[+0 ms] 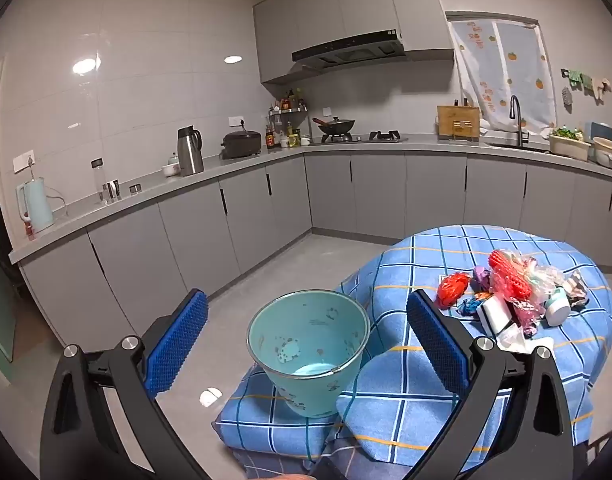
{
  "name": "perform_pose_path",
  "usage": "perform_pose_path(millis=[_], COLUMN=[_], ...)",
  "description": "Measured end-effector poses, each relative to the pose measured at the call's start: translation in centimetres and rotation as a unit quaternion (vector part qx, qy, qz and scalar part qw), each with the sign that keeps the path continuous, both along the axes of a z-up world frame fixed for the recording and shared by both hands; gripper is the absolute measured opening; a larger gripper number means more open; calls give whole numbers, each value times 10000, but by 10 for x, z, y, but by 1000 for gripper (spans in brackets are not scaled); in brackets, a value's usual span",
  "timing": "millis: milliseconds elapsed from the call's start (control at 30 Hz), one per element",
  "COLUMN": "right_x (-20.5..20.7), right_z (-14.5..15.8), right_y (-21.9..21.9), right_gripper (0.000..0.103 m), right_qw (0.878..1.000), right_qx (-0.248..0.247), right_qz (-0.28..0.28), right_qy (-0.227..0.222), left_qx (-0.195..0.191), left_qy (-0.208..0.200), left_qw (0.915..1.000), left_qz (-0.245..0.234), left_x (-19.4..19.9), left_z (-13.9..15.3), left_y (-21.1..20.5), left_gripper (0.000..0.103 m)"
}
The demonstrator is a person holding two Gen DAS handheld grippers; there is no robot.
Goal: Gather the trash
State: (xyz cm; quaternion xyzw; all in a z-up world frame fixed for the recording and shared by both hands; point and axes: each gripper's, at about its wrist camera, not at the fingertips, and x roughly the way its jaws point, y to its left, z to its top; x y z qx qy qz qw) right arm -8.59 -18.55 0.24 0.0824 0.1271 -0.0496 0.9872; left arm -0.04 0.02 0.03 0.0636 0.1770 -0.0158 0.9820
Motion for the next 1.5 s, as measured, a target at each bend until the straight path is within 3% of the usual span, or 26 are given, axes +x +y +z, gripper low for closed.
perform_pose_path(millis=[1500], right_x=[1], right_z=[-1], right_y=[-2], right_gripper=[99], right_qw=[10000], right_qx=[35], right_qz=[9], right_qy=[8], left_qx=[-39], left_qy=[-116], left_qw=[9999], left_qz=[84], left_x=[-1], left_z=[4], left_y=[9], left_gripper=[98])
